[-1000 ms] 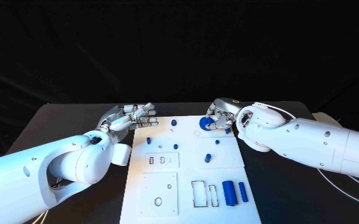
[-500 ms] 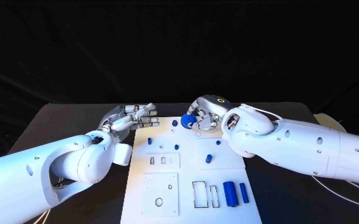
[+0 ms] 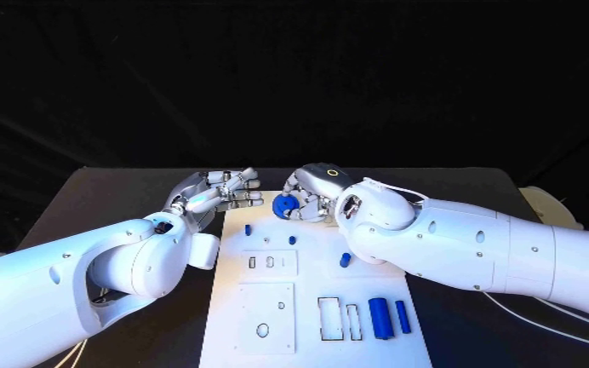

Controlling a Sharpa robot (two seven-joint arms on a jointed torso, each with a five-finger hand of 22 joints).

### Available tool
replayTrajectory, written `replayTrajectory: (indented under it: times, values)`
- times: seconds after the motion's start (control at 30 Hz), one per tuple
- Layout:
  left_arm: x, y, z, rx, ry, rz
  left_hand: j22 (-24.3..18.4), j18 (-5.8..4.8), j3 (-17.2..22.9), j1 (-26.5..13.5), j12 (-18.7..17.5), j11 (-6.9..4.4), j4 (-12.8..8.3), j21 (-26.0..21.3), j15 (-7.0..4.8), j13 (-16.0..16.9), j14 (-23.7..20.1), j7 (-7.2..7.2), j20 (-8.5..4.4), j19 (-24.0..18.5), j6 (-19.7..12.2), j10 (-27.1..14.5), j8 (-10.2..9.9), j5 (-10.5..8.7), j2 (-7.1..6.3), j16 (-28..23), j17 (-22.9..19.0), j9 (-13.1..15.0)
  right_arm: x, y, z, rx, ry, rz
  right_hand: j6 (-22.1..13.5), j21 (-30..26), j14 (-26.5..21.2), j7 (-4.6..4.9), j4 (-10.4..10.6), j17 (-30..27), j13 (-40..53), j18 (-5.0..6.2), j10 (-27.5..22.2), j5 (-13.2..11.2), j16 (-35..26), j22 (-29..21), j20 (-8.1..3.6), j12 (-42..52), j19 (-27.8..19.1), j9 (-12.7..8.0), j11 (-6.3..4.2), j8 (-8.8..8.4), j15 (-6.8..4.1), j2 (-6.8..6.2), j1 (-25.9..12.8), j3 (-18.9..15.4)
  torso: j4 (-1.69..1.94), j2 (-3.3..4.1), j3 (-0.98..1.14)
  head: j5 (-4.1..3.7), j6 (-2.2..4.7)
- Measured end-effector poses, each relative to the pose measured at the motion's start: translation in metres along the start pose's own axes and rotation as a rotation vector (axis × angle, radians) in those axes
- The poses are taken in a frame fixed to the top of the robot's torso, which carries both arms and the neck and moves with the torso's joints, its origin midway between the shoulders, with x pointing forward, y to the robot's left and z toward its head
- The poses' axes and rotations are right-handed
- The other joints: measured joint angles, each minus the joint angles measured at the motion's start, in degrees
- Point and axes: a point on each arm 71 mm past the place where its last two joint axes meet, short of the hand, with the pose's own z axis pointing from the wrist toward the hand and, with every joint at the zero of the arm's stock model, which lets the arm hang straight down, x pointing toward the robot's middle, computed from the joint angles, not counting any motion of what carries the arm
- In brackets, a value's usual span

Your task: Assemble the parts on the task board

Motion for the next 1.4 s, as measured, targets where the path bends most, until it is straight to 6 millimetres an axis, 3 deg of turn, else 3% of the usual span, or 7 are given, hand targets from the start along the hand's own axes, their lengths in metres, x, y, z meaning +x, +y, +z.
replayTrajectory:
  times: [0.83, 0.93, 1.0, 1.1, 1.23, 1.4]
  values:
    - [-0.006, -0.001, 0.001, 0.003, -0.016, 0.004, -0.1, 0.0, 0.0, 0.2, 0.0, 0.0, 0.0, -0.2, 0.2, 0.0, -0.2, 0.21, 0.0, 0.0, -0.2, 0.0, -0.2, 0.0, 0.23, -0.2, 0.0, 0.0, 0.019, 0.001, 0.008, 0.009, 0.054, -0.05, -0.1, 0.0, 0.0, -0.1, 0.0, 0.0, 0.0, 0.0, 0.0, -0.9, 0.0, 0.0, -0.2, 0.0, 0.2, 0.0, 0.02, -0.32, 0.0, 0.05, -0.1, 0.4, -0.13, -0.08, 0.07, 0.73, -0.76]
    - [-0.006, -0.001, 0.001, 0.003, -0.017, 0.004, -0.2, 0.0, 0.0, 0.2, 0.0, 0.0, 0.0, -0.2, 0.2, 0.0, -0.2, 0.21, 0.0, 0.0, -0.2, 0.0, -0.2, 0.0, 0.23, -0.2, 0.0, 0.0, 0.019, 0.001, 0.009, 0.01, 0.057, -0.054, -0.5, 0.0, 0.0, -0.12, 0.4, 0.0, 0.0, 0.0, -0.5, -1.8, 0.0, 0.0, -0.2, -0.5, 0.2, 0.0, 0.53, -0.74, 0.0, -0.16, -0.3, 0.7, -0.12, -0.08, 0.07, 0.77, -0.78]
    - [-0.006, -0.001, 0.001, 0.003, -0.017, 0.004, -0.2, 0.0, 0.0, 0.2, 0.0, 0.03, 0.0, -0.2, 0.2, 0.0, -0.2, 0.21, 0.0, 0.0, -0.2, 0.0, -0.2, 0.0, 0.23, -0.2, 0.0, 0.0, 0.02, 0.001, 0.01, 0.011, 0.062, -0.056, -3.0, 0.0, 0.0, 0.65, 0.6, 0.0, 0.0, 0.0, -1.1, -3.1, 0.0, 0.0, -0.21, -0.9, 0.2, 0.4, 1.06, -2.18, 0.0, -0.34, -0.5, 1.0, -0.12, -0.08, 0.07, 0.79, -0.78]
    - [-0.006, -0.001, 0.001, 0.003, -0.016, 0.004, -0.2, 0.0, 0.0, 0.2, 0.0, 0.21, 0.0, -0.2, 0.2, 0.0, -0.2, 0.21, 0.0, 0.0, -0.2, -0.2, -0.2, 0.0, 0.23, -0.2, 0.0, 0.0, 0.021, 0.002, 0.01, 0.015, 0.068, -0.056, -4.7, -0.2, 0.0, 1.45, 0.8, 0.0, 0.0, 0.01, -1.4, -4.6, 0.0, 0.0, 0.42, -1.0, 0.2, -0.6, 1.44, -3.72, 0.63, -0.52, -0.7, 1.3, -0.12, -0.08, 0.07, 0.79, -0.77]
    - [-0.006, -0.001, 0.002, 0.002, -0.017, 0.004, -0.2, 0.0, 0.0, 0.2, 0.0, 0.21, 0.0, -0.2, 0.2, 0.0, -0.2, 0.21, 0.0, 0.0, -0.2, -0.2, -0.2, 0.0, 0.23, -0.2, 0.0, 0.0, 0.022, 0.0, 0.01, 0.024, 0.075, -0.057, -5.6, -0.2, -0.1, 1.87, 1.1, 0.0, 0.0, 0.01, -1.7, -5.9, 0.0, 0.0, 0.67, -1.3, 0.4, -1.1, 1.67, -4.46, 0.96, -0.96, -1.1, 1.0, -0.13, -0.08, 0.05, 0.75, -0.77]
    - [-0.007, -0.001, 0.002, 0.002, -0.017, 0.004, -0.2, 0.0, 0.0, 0.2, -0.2, 0.21, 0.0, -0.2, 0.2, 0.0, -0.2, 0.2, 0.21, -0.2, -0.2, -0.2, -0.2, 0.0, 0.23, -0.5, 0.0, 0.0, 0.022, -0.001, 0.01, 0.033, 0.086, -0.055, -6.0, -0.2, 0.0, 2.11, 3.0, 0.0, 0.0, 0.01, -1.7, -8.9, 0.0, 0.0, 1.16, -1.3, 0.3, -1.3, 2.06, -4.49, 1.04, -1.34, -3.4, -1.0, -0.13, -0.08, 0.05, 0.8, -0.69]
